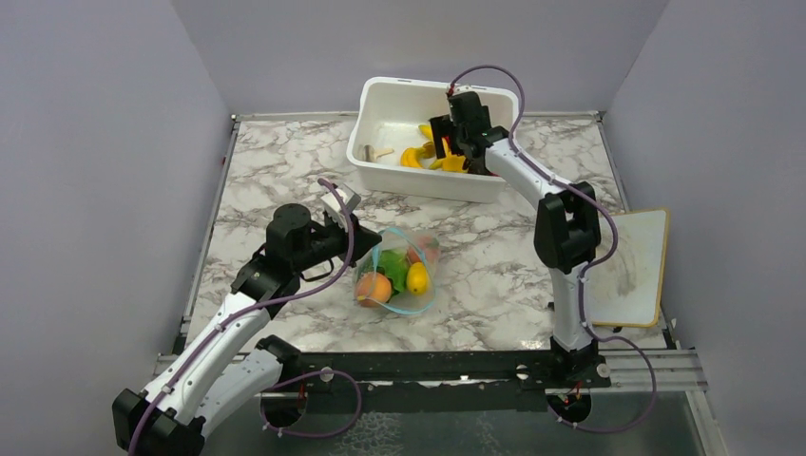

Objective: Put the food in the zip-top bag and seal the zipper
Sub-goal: Adjust the zipper food storage bag at the center of the board, then pick up the fake fruit from the bin.

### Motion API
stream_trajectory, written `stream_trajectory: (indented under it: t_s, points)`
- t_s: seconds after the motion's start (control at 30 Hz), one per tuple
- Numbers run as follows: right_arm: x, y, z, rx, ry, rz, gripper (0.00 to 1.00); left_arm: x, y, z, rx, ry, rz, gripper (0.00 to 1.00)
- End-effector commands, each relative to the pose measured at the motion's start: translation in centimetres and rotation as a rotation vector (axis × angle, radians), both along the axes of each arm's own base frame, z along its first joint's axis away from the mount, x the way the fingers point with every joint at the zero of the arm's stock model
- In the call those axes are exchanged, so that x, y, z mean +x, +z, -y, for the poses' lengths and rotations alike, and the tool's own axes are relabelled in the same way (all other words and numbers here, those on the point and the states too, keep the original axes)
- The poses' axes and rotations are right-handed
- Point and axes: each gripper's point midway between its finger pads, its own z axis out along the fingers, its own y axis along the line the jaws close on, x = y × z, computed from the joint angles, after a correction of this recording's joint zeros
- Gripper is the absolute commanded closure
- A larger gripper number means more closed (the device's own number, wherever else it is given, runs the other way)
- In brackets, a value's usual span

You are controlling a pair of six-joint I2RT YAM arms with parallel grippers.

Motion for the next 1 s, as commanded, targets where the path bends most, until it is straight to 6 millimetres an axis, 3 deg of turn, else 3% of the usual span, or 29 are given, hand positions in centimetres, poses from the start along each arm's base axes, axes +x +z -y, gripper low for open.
stream_trajectory:
  t_s: [0.0, 0.57, 0.97]
  points:
    - [1.3, -0.4, 1.9, -0.066, -0.050, -0.011, 0.01, 0.2, 0.2, -0.2, 0.009, 0.009, 0.030, 1.00]
    - [4.3, -3.5, 4.6, -0.077, -0.083, -0.052, 0.00, 0.1, 0.5, 0.0, 0.004, 0.001, 0.036, 1.00]
    - [5.1, -6.5, 5.4, -0.067, -0.072, -0.112, 0.05, 0.1, 0.6, 0.0, 0.003, 0.001, 0.039, 1.00]
